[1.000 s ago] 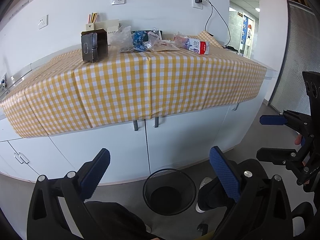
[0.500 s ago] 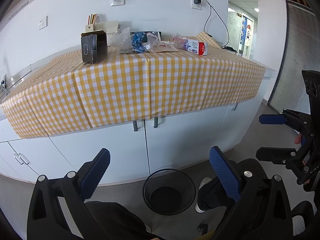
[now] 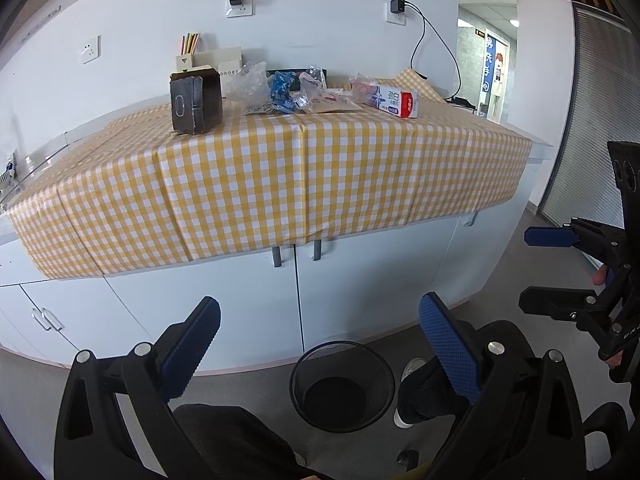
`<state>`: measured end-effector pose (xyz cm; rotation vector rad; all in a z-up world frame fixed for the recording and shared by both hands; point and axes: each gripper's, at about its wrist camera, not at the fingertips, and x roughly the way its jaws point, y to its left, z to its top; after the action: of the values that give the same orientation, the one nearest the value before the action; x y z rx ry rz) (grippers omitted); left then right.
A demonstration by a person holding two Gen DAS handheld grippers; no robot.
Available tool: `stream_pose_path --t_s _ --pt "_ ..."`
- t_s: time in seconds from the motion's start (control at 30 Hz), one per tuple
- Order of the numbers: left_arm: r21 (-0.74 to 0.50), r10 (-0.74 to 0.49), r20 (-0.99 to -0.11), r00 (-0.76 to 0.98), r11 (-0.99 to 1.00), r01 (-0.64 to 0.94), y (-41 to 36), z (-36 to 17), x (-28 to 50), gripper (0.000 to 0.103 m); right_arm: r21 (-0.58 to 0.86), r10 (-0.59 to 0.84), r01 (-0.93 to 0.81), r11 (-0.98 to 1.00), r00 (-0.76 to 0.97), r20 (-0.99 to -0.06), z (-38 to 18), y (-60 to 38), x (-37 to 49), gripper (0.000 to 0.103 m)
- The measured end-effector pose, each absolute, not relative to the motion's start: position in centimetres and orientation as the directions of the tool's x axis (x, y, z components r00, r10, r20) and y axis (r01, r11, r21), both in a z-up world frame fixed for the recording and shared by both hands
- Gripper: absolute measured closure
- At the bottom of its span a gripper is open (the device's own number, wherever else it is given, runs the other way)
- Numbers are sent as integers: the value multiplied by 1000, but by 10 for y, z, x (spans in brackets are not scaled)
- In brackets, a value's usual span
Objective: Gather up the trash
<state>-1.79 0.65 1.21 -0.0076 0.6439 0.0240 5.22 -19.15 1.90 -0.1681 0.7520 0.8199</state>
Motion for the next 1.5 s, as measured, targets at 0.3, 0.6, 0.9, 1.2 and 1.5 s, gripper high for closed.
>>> stream_pose_path --t_s 0.3,0.6,0.9,1.2,1.5 --pt "20 75 -566 821 997 -77 31 38 7 4 132 611 -691 711 513 -603 52 -193 85 3" --pt "128 197 -489 850 980 -154 58 76 71 4 113 590 -631 767 625 -512 94 -197 155 3" --pt "144 286 -497 819 958 -246 100 87 156 4 64 517 -563 824 699 -494 111 -185 255 3" --pt "146 350 -515 782 935 -323 136 74 212 4 81 481 -531 844 680 -553 75 -155 337 3" --pt "137 365 -527 768 928 -347 165 70 254 28 85 422 -468 879 685 -594 55 -145 380 14"
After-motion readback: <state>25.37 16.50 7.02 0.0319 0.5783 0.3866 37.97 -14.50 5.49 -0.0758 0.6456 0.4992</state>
